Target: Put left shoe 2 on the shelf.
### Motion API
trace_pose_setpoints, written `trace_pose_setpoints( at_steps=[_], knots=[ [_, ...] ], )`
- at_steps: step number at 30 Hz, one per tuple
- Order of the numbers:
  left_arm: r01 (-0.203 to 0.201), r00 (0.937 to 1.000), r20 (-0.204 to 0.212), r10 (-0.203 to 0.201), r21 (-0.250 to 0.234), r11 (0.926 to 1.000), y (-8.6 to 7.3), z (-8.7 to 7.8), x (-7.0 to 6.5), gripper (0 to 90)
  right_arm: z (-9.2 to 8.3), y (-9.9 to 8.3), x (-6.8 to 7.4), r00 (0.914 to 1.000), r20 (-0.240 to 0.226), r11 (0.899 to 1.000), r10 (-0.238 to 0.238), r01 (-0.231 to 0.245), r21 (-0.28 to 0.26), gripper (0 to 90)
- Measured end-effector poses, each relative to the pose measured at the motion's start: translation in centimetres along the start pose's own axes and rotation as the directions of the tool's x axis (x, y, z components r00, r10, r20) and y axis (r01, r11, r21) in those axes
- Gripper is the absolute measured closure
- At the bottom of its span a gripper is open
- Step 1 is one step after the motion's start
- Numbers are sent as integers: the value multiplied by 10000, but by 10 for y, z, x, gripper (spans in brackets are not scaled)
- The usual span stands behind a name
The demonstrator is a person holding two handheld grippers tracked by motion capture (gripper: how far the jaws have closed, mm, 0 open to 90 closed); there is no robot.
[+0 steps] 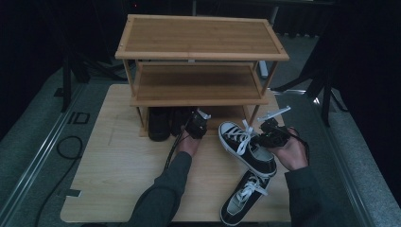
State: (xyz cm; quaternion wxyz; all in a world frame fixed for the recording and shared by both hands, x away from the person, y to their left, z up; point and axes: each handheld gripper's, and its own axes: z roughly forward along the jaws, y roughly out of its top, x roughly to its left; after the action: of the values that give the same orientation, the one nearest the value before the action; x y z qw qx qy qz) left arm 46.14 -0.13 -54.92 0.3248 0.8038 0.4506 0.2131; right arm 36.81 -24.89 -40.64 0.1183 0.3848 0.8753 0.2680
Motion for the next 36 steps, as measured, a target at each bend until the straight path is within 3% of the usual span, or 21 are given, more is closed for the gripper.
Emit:
trace_pose_setpoints(
  at_steps=[12,22,29,36],
  knots=[
    [45,10000,60,-45,157,9999,0,-1,-1,900,-3,2,1,10000,-28,9999,-38,38,-100,877],
    [-130,9998,131,128,222,9997,-6,-7,-3,900,-13,8,6,9993,-145,9989,-348,344,-316,877],
    [-248,9995,179,247,31,9997,-11,-10,-4,900,-16,8,4,9986,-243,9982,-478,468,-381,878],
    [-282,9993,259,282,-16,9996,-14,-12,-5,900,-28,9,1,9942,-685,9949,-834,792,-627,878]
  ],
)
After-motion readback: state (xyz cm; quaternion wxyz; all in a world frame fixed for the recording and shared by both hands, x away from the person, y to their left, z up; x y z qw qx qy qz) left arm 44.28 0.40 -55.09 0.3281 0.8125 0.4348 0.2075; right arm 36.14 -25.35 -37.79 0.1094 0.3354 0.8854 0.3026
